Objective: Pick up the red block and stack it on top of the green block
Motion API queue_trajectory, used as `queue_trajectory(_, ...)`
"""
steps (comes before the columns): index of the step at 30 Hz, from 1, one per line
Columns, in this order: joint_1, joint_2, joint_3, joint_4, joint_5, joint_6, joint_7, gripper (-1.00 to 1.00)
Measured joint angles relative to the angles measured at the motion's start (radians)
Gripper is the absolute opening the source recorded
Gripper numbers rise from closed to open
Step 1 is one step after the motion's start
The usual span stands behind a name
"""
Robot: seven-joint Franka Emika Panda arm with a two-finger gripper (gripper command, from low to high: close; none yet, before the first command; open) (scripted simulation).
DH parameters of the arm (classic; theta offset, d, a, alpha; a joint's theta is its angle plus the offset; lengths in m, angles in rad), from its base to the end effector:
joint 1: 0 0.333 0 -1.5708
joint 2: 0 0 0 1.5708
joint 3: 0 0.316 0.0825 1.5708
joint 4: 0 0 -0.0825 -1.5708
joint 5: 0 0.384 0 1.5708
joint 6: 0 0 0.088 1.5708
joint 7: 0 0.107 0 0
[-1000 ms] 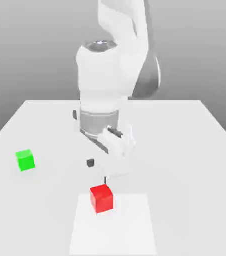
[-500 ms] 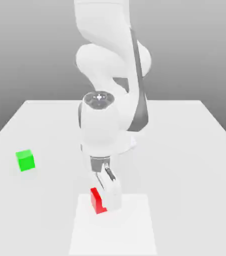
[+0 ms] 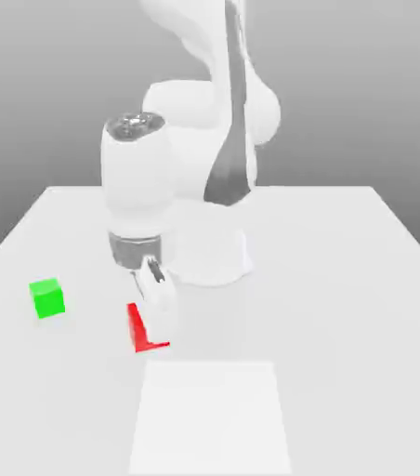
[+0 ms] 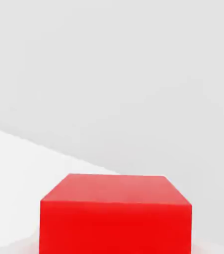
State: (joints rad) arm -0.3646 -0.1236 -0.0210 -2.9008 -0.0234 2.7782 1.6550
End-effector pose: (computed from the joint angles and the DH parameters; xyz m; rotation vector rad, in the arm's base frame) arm 0.3201 -0.1285 0.2205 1.6706 -2.6558 0.0066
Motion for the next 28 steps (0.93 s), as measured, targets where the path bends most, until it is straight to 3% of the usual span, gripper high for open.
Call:
queue_trajectory(17,-0.389,-0.134,-0.39,-0.018,-0.205,-0.106,-0.487,-1.0)
queue_trajectory(21,-0.375,-0.021,-0.429,-0.016,-0.154,0.004,-0.553,-1.0)
queue_trajectory(24,-0.33,0.095,-0.428,-0.014,-0.019,0.11,-0.647,-1.0)
queue_trajectory(25,-0.334,0.131,-0.407,-0.012,0.047,0.141,-0.693,1.0)
queue_trajectory(28,-0.303,0.131,-0.407,-0.012,0.047,0.141,-0.693,1.0)
